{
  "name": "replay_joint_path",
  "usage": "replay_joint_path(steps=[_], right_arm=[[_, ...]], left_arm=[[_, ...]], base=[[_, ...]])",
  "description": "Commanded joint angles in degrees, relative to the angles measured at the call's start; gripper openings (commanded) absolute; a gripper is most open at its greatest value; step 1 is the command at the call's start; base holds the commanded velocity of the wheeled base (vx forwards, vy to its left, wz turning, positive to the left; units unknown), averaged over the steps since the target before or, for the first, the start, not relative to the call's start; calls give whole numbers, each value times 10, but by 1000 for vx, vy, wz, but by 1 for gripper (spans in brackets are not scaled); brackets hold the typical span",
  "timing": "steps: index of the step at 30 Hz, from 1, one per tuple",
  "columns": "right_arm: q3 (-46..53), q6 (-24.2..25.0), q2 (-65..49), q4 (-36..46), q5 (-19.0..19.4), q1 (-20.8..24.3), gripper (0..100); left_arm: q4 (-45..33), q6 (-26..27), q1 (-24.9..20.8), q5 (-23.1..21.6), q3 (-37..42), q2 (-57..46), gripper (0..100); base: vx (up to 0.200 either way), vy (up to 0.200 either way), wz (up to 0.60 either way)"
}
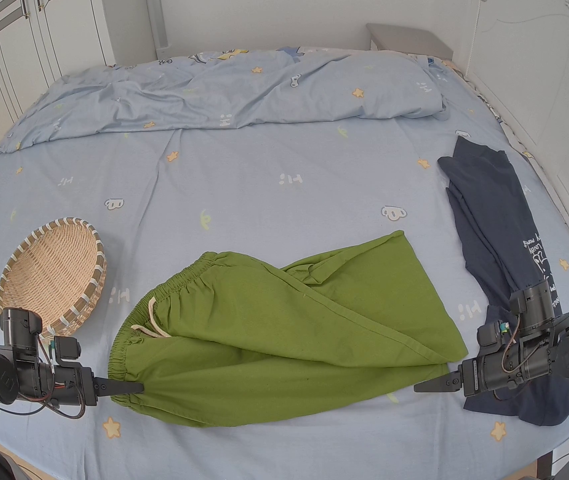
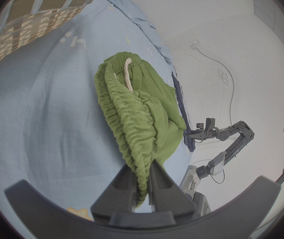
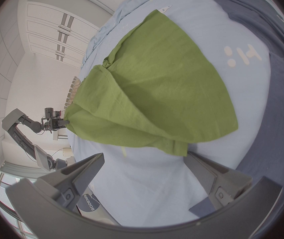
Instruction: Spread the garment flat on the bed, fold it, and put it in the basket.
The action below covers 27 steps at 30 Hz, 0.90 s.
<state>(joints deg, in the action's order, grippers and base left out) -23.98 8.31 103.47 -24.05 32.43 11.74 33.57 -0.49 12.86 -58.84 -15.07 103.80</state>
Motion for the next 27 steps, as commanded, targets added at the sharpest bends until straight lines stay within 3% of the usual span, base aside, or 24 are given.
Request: replay_joint_path(steps=[1, 12, 21, 22, 27], right_arm=[[-12, 0, 14, -4, 0, -3, 100], [-20, 0, 26, -6, -1, -6, 100], [-9, 5, 63, -73, -3, -7, 100], [-7, 8, 68, -80, -3, -7, 0], [-7, 8, 67, -80, -3, -16, 0]], left_arm=[[0, 0, 1, 0, 0, 3, 0], [0, 0, 1, 0, -2, 3, 0], [-1, 0, 2, 0, -5, 3, 0], [-1, 0, 3, 0, -6, 3, 0], [0, 0, 4, 0, -7, 8, 0]], base=[[0, 0, 0], [0, 0, 0], [0, 0, 0], [0, 0, 0], [0, 0, 0]])
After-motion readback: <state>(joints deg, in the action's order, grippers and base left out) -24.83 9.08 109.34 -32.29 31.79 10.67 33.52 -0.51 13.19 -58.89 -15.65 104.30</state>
